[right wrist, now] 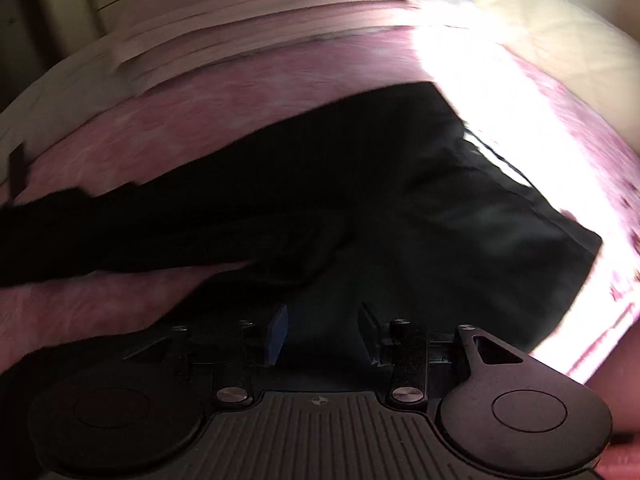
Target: Fold clothes
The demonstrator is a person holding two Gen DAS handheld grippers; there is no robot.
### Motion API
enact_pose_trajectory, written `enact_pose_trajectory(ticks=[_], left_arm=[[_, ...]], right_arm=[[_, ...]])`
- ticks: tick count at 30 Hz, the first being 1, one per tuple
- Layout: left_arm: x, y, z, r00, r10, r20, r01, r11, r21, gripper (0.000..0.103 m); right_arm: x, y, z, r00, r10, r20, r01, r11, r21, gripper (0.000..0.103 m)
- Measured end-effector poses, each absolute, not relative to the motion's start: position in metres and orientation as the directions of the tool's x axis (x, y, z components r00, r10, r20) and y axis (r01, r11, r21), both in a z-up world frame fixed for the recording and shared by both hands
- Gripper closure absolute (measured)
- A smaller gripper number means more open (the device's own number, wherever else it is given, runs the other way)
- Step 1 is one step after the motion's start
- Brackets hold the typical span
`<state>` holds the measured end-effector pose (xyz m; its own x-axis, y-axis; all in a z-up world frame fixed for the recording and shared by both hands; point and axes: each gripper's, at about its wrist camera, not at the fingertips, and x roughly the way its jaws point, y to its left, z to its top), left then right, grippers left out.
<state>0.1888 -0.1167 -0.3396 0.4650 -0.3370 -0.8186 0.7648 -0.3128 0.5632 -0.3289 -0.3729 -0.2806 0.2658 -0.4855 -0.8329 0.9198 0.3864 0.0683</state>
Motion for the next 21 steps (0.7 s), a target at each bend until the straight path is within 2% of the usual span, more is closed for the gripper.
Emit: enact_pose_trajectory(ticks=[4, 7, 9, 10, 11, 12, 16, 21], left_arm=[[0.235, -0.148, -0.4, 0.522, -0.389, -0.76, 0.639, -0.413, 0.65, 0.06], [0.258, -0.166, -0.434, 0.514, -0.415, -0.751, 0.561, -0.5, 0.66, 0.066], [0.263, -0.165, -0.447, 0.498, -0.478, -0.723, 0.457, -0.564, 0.688, 0.066], [0.266, -0.164, -0.448, 0.495, -0.496, -0.714, 0.43, -0.574, 0.697, 0.075], [0.271, -0.165, -0.448, 0.506, -0.494, -0.707, 0.423, -0.572, 0.702, 0.095], [0.277, -0.167, -0.448, 0.524, -0.481, -0.703, 0.424, -0.569, 0.705, 0.099], [0.291, -0.165, -0.426, 0.526, -0.441, -0.728, 0.495, -0.537, 0.683, 0.102], [0.265, -0.139, -0.378, 0.498, -0.36, -0.789, 0.587, -0.53, 0.612, 0.102]], right_arm=[[-0.252, -0.373, -0.294, 0.333, -0.426, -0.842, 0.792, 0.61, 0.004, 0.06], [-0.197, -0.379, -0.309, 0.335, -0.403, -0.852, 0.715, 0.698, -0.049, 0.06], [-0.173, -0.388, -0.323, 0.326, -0.4, -0.857, 0.691, 0.719, -0.073, 0.06], [-0.165, -0.389, -0.333, 0.319, -0.398, -0.86, 0.687, 0.723, -0.08, 0.06], [-0.154, -0.388, -0.341, 0.311, -0.394, -0.865, 0.69, 0.719, -0.08, 0.06], [-0.149, -0.391, -0.344, 0.302, -0.389, -0.87, 0.698, 0.712, -0.076, 0.06], [-0.124, -0.402, -0.349, 0.286, -0.375, -0.882, 0.724, 0.688, -0.058, 0.06], [-0.119, -0.395, -0.339, 0.281, -0.353, -0.892, 0.728, 0.684, -0.041, 0.06]])
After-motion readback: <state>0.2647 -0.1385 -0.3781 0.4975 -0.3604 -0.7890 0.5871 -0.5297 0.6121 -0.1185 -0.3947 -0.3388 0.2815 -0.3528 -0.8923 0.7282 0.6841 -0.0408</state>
